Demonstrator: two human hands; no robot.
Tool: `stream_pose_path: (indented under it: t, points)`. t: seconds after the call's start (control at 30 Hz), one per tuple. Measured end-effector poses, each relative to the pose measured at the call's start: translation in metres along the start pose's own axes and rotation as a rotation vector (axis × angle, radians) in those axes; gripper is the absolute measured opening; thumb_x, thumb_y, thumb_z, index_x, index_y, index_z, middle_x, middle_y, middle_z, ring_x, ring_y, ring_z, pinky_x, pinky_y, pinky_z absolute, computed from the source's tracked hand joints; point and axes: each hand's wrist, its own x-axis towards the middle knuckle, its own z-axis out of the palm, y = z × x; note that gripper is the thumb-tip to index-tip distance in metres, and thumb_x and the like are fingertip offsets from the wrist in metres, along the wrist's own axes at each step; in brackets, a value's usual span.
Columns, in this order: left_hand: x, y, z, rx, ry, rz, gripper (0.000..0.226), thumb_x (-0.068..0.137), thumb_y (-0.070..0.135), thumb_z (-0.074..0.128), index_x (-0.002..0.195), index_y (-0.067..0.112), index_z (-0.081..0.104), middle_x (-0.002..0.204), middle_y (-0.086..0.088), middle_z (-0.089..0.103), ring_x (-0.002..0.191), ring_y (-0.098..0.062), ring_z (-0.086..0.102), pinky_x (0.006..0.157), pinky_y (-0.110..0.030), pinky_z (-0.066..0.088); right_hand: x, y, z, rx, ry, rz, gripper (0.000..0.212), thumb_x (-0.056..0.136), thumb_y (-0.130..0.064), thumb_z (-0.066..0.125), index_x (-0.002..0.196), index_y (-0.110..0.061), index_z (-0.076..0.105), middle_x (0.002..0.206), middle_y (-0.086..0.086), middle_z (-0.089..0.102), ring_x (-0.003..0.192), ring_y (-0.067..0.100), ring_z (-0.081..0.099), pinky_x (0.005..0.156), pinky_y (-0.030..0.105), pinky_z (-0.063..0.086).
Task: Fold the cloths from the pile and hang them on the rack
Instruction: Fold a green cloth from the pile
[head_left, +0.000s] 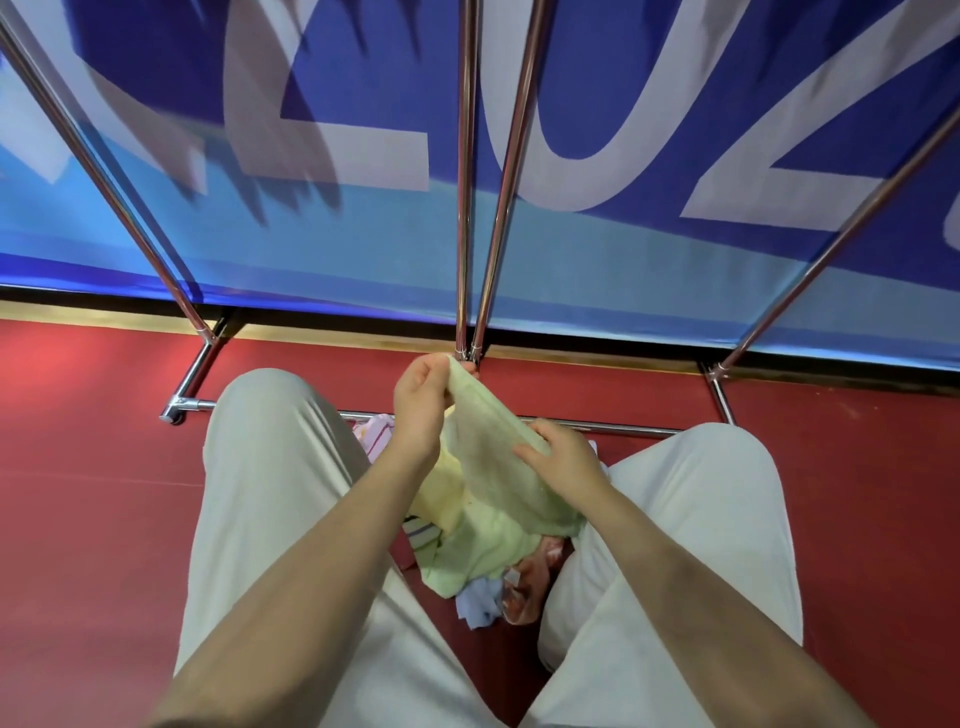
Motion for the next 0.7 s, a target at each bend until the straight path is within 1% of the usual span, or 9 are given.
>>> stream_pose_path:
  t: [0.07,0.1,0.13,0.2,0.27,0.4,0.53,0.63,0.7]
  points:
    - [0.007,0.005,-0.01,-0.014,0.07,0.001,0.018,0.097,0.01,0.046,0.093,0.005,0.063,0.073,0.0,0.067,0.066,-0.011,0.059,0.064,-0.026,0.048,0.0,0.011,0.007,-0.101,-0.115,0.06,0.022,0.088,-0.051,0.057,0.092,-0.03,0.063,0.082,-0.011,0.062,0.078,0.011,0.055,0.082,0.02,0.034]
    - [0.009,0.007,-0.015,-0.019,0.105,0.005,0.019,0.098,0.011,0.046,0.088,0.009,0.063,0.075,-0.001,0.067,0.068,-0.014,0.06,0.066,-0.028,0.048,-0.001,0.02,0.012,-0.147,-0.153,0.09,0.022,0.083,-0.062,0.053,0.086,-0.042,0.062,0.08,-0.018,0.063,0.078,0.007,0.056,0.094,0.033,0.038]
    - [0.012,0.009,-0.02,-0.017,0.137,0.007,0.022,0.099,0.012,0.046,0.084,0.013,0.061,0.074,0.0,0.067,0.069,-0.014,0.06,0.067,-0.028,0.049,-0.001,0.027,0.016,-0.172,-0.192,0.096,0.021,0.082,-0.065,0.051,0.082,-0.047,0.062,0.078,-0.023,0.063,0.079,0.003,0.057,0.097,0.042,0.04]
    - [0.013,0.013,-0.028,-0.002,0.184,0.021,0.025,0.1,0.012,0.044,0.08,0.016,0.059,0.073,0.001,0.065,0.067,-0.012,0.06,0.063,-0.025,0.048,-0.004,0.032,0.018,-0.154,-0.323,0.116,0.02,0.091,-0.051,0.054,0.091,-0.037,0.067,0.073,-0.021,0.058,0.08,0.005,0.056,0.082,0.026,0.042]
    - [0.014,0.013,-0.035,0.016,0.208,0.026,0.026,0.1,0.011,0.044,0.078,0.016,0.058,0.073,0.001,0.063,0.065,-0.01,0.059,0.06,-0.022,0.047,-0.009,0.03,0.016,-0.127,-0.391,0.153,0.026,0.095,-0.042,0.052,0.1,-0.021,0.068,0.075,-0.015,0.055,0.081,0.009,0.054,0.065,0.015,0.035]
    - [0.022,0.005,-0.048,0.092,0.258,0.003,0.025,0.096,0.011,0.044,0.074,0.017,0.055,0.07,0.001,0.057,0.062,-0.013,0.051,0.06,-0.027,0.041,-0.009,0.027,0.013,-0.051,-0.28,0.151,0.023,0.096,-0.038,0.051,0.097,-0.023,0.069,0.087,-0.006,0.066,0.088,0.014,0.062,0.077,0.026,0.044]
    - [0.028,-0.001,-0.059,0.129,0.354,-0.038,0.025,0.093,0.009,0.04,0.074,0.019,0.051,0.07,0.002,0.05,0.065,-0.012,0.043,0.069,-0.031,0.036,-0.01,0.008,0.003,0.315,-0.175,0.141,0.032,0.091,-0.031,0.063,0.082,0.0,0.061,0.075,0.002,0.052,0.066,0.01,0.048,0.061,0.024,0.034]
    - [0.03,-0.002,-0.067,0.194,0.386,-0.078,0.025,0.094,0.008,0.035,0.075,0.018,0.049,0.072,0.001,0.048,0.067,-0.015,0.042,0.067,-0.03,0.035,-0.012,-0.006,-0.005,0.513,-0.161,0.13,0.027,0.093,-0.025,0.061,0.07,-0.012,0.054,0.068,-0.004,0.048,0.064,0.006,0.044,0.059,0.017,0.033]
    - [0.032,-0.005,-0.071,0.221,0.404,-0.108,0.024,0.093,0.009,0.034,0.078,0.017,0.051,0.072,0.001,0.049,0.073,-0.02,0.044,0.07,-0.03,0.035,-0.012,-0.015,-0.008,0.561,-0.139,0.132,0.022,0.094,-0.022,0.058,0.075,-0.013,0.059,0.07,-0.007,0.052,0.067,0.005,0.046,0.062,0.017,0.034]
